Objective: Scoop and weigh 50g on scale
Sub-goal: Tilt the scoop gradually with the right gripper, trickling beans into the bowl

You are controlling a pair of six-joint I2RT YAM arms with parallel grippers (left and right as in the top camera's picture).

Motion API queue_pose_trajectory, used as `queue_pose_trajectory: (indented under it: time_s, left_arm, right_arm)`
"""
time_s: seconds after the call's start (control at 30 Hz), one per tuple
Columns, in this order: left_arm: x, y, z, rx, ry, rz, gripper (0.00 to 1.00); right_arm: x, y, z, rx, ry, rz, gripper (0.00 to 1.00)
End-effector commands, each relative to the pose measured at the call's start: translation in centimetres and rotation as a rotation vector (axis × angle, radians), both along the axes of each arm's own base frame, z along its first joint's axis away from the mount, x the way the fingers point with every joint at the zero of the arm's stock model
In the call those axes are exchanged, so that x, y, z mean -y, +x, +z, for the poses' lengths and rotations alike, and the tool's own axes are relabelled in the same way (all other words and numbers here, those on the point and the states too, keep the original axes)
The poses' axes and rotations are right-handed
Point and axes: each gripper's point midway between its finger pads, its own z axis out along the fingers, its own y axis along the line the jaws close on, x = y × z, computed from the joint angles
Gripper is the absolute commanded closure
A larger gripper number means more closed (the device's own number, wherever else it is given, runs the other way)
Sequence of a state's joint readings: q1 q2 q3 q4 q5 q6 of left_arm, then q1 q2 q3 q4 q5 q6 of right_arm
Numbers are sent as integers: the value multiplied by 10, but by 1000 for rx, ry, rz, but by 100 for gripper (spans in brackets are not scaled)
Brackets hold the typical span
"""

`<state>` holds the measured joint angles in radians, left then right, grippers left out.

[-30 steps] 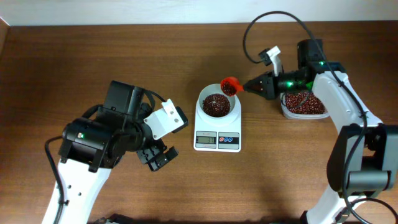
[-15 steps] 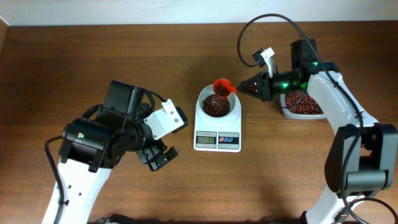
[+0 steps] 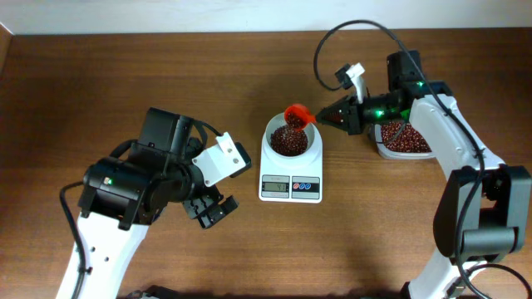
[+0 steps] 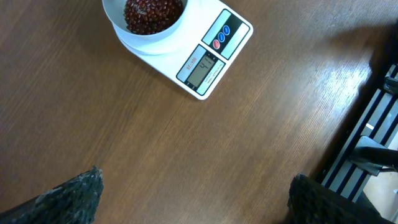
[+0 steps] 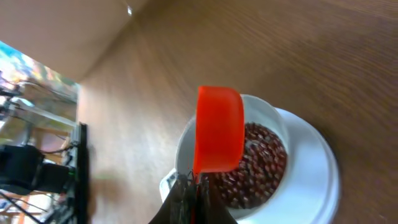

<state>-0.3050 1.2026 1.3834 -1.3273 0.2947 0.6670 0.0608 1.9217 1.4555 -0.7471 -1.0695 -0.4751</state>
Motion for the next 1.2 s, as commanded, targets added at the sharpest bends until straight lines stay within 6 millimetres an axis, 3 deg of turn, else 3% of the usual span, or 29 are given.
queue_pose_trajectory:
  time_s: [0.0,0.03,0.07,0.13,0.17,0.2,0.23,0.27,0.3,0.33,0.4,0.5,0.57,0.63,0.73,0.77,0.87,0.93,0.97,1.17]
  left_arm:
    - [-1,3,5,23,2,-5,1]
    - [-1,3,5,23,2,-5,1]
    - [-1,3,5,23,2,-5,1]
    - [-1,3,5,23,2,-5,1]
    - [-1,3,5,23,2,-5,1]
    - [-1,3,5,23,2,-5,1]
    - [-1,3,5,23,2,-5,1]
    - [-1,3,5,23,2,-5,1]
    - [-1,3,5,23,2,-5,1]
    - [-1,3,5,23,2,-5,1]
    - [-1,3,5,23,2,-5,1]
    - [-1,3,5,23,2,-5,1]
    - [-1,3,5,23,2,-5,1]
    - [-1,3,5,23,2,-5,1]
    - [-1,3,5,23,2,-5,1]
    - [-1,3,5,23,2,-5,1]
    - [-1,3,5,23,2,-5,1]
    - [-1,3,5,23,2,-5,1]
    - [-1,3,5,23,2,-5,1]
    - [-1,3,5,23,2,-5,1]
  right_arm:
    - [-6,2,13,68,9,32,96]
    - [2,9,-4,65,-87,-3,96]
    - [1,8,0,58,-63,-3,96]
    - [-12,0,28,60,88,52,96]
    - [-4,3,6,32,-20,12,96]
    - [-3,1,4,1,-30,1,96]
    - [-12,-6,28,-4,102,43,96]
    - [-13,-8,32,9,119,58,96]
    - [-3,0,6,7,-21,7,96]
    - [3,4,-3,-29,-80,-40,96]
    - [-7,-1,16,-26,35,2,96]
    - [2,5,0,-30,-66,-45,96]
    - [-12,-4,27,-35,101,23,96]
    - [-1,5,-1,-42,-67,-45,96]
    - [-5,4,-4,-64,-83,-55,96]
    - [-6,4,-2,-65,-72,-50,96]
    - [-23,-12,44,-43,195,72,96]
    - [-7,2,-3,-46,-79,-34,96]
    - [-1,7,-15,-75,-159,-89,96]
    - [-11,5,-6,-77,-111,-69,96]
